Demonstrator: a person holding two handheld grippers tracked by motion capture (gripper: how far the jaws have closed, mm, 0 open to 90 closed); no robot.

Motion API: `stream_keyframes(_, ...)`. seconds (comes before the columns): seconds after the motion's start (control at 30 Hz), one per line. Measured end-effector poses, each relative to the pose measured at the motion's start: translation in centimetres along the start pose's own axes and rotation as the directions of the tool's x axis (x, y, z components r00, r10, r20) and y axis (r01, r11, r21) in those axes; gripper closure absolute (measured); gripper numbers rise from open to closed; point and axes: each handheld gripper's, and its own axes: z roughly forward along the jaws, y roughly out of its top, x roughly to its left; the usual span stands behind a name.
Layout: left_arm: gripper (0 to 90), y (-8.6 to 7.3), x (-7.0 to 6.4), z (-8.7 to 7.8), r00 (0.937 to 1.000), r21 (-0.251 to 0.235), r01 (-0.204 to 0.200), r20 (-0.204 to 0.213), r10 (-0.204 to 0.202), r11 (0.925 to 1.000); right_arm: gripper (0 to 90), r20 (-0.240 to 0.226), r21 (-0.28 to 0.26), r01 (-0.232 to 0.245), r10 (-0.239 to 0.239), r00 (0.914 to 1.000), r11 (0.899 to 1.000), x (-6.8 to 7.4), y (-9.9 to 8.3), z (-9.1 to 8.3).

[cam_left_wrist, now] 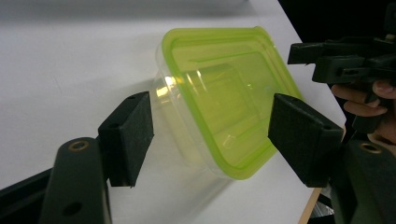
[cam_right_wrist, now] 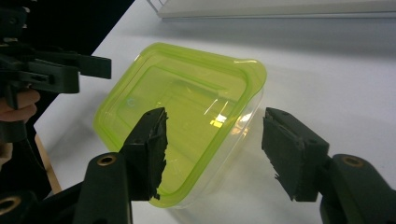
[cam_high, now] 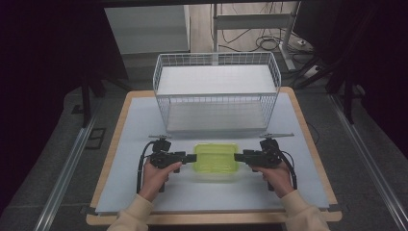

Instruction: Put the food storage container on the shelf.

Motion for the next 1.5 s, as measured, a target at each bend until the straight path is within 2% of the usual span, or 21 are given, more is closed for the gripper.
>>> stream_keyframes(0.37,39.3,0.1,0.7,1.6,0.9987,0.042,0.044,0.023,-0.045,0.9982,47.5,-0.009,0.037,-0.038,0.039,0.9992,0.999,-0.5,-0.2,0.9)
stream_keyframes(0.63,48.4,0.0,0.8,2.4,0.9971,0.078,0.049,0.054,-0.054,0.9958,53.5,-0.037,0.057,-0.081,0.083,0.9958,0.995,-0.9,-0.5,1.3)
stream_keyframes(0.67,53.8,0.0,0.8,2.4,0.9970,0.085,0.043,0.061,-0.048,0.9954,55.6,-0.054,0.064,-0.093,0.096,0.9939,0.994,-1.0,-0.6,1.5)
stream_keyframes(0.8,59.1,0.0,0.9,2.5,0.9971,0.100,0.042,0.058,-0.048,0.9941,60.2,-0.063,0.074,-0.098,0.102,0.9927,0.993,-1.1,-0.7,1.7)
stream_keyframes(0.97,70.5,-0.4,1.1,2.4,0.9949,0.089,0.069,0.067,-0.075,0.9936,68.0,-0.049,0.076,-0.106,0.109,0.9928,0.992,-1.1,-0.9,1.9)
stream_keyframes(1.03,72.4,-0.5,1.1,2.3,0.9943,0.087,0.073,0.072,-0.079,0.9936,70.2,-0.052,0.075,-0.113,0.117,0.9918,0.991,-1.1,-0.9,1.8)
stream_keyframes(1.13,73.2,-0.6,0.8,2.1,0.9957,0.082,0.063,0.062,-0.069,0.9946,71.7,-0.055,0.073,-0.127,0.131,0.9898,0.989,-1.0,-0.9,1.6)
stream_keyframes(1.3,76.6,-0.6,0.5,1.7,0.9957,0.070,0.046,0.077,-0.052,0.9965,76.3,-0.065,0.055,-0.142,0.146,0.9872,0.988,-0.9,-0.8,1.1)
stream_keyframes(1.5,80.5,-0.5,-0.1,1.2,0.9966,0.052,0.026,0.077,-0.030,0.9983,79.4,-0.068,0.044,-0.145,0.148,0.9866,0.988,-0.9,-0.7,0.7)
